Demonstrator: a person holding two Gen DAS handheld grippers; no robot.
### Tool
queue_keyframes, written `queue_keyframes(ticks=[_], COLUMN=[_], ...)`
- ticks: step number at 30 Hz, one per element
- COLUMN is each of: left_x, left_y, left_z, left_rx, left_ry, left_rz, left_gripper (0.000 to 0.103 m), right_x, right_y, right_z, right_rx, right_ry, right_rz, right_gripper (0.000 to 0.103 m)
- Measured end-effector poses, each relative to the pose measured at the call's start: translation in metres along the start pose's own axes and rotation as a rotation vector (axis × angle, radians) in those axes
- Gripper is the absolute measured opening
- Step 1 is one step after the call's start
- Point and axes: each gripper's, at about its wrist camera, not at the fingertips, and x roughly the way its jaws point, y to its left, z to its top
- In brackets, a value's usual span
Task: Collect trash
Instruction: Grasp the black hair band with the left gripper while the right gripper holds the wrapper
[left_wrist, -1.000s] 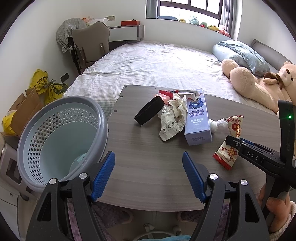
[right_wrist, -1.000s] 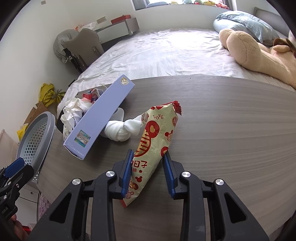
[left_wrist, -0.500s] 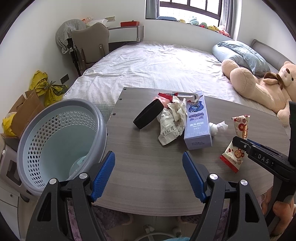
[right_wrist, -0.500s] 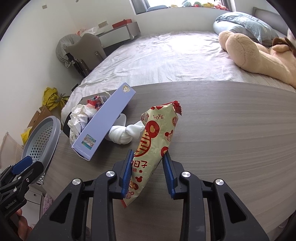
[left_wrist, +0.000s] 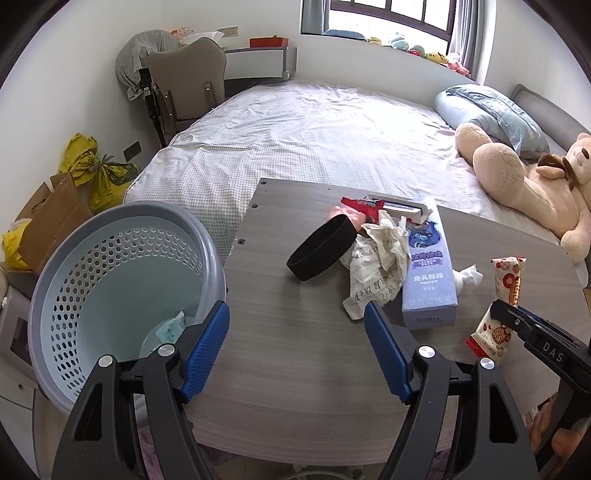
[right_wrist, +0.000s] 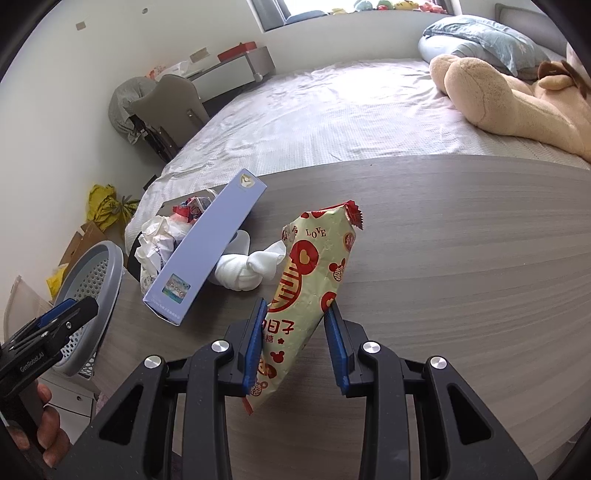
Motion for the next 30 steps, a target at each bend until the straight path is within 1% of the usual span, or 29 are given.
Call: queue_keyframes(ticks=[5, 8, 11, 20, 26, 30], left_x=[0.016, 0.029, 0.041, 0.067, 0.074, 0.077], left_y=[0.009, 0.008, 0.004, -0.008, -0.009, -0.014], left_z=[0.015, 0.023, 0.025, 0.027, 0.031, 0.031], left_rx=[-0.004, 0.019, 0.048, 0.080, 0.087, 0.107], left_ry=[0.008, 0.020, 0.032, 0.053, 0.043, 0.017], left_rz=[0.004, -0.001, 0.011, 0.022, 0.038, 0.051], left_gripper=[0.072, 0.072, 0.072, 0.072, 0.072, 0.072], right_x=[-0.002, -0.002, -0.002, 0.000, -0.001, -0.001], right_y=[-0.003, -0.004, -0.006, -0.015, -0.015, -0.015], right_z=[0.003, 0.007, 0.008, 0.009, 0.010, 0.011], right_rx=[0.012, 0.020, 0.030, 0.062, 0.064, 0.062], right_ry=[-0.010, -0.017, -0.019, -0.011, -0.012, -0.007], right_rz=[0.002, 0.003, 0.003, 0.016, 0.016, 0.017], right_gripper=[0.032, 0.032, 0.032, 0.032, 0.032, 0.032])
